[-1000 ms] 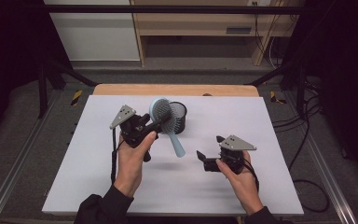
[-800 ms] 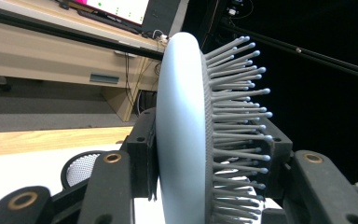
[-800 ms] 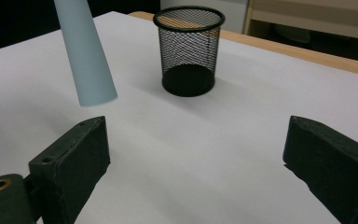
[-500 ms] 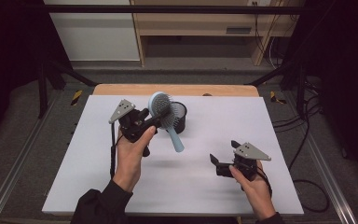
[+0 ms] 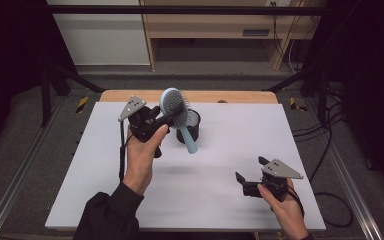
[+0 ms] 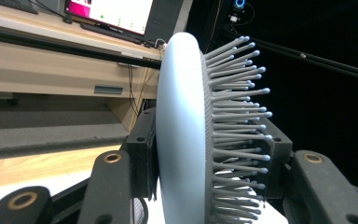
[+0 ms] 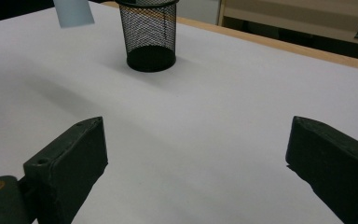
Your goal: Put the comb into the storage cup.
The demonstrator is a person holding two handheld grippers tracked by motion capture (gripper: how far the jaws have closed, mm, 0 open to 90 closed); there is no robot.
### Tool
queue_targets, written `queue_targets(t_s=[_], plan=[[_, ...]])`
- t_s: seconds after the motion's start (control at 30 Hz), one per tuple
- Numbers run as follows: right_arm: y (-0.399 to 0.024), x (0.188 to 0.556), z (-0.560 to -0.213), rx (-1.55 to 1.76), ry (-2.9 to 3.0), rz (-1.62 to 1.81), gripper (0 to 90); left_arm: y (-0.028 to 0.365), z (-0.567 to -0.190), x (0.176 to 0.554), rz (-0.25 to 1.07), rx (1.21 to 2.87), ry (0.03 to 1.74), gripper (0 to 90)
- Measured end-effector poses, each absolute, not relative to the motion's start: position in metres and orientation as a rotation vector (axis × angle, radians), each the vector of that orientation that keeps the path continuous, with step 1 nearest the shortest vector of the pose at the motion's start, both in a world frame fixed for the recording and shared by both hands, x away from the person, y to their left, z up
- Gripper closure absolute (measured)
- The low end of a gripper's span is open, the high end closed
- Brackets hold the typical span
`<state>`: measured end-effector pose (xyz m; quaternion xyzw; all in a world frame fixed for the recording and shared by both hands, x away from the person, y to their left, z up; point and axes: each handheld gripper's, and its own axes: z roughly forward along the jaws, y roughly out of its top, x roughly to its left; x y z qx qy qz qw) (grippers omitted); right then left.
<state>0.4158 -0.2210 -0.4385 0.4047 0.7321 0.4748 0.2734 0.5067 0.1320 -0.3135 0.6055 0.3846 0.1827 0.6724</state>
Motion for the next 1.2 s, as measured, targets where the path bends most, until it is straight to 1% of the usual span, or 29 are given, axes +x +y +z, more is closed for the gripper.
queue_targets(t_s=[0.23,0.6,0.87,1.2], plan=[[-0.227,0.417,-0.439,1.120,1.979,1.338,3.6,0.130,-0.303,0.515,0.448,1.344,0.867,51.3],[-0.224,0.420,-0.443,1.124,2.002,1.353,5.8,0.126,-0.291,0.536,0.460,1.311,0.867,51.2],[-0.222,0.422,-0.447,1.133,2.021,1.377,6.2,0.126,-0.285,0.543,0.468,1.305,0.862,51.2],[-0.221,0.422,-0.448,1.117,2.026,1.371,6.2,0.132,-0.276,0.557,0.494,1.274,0.881,51.2]])
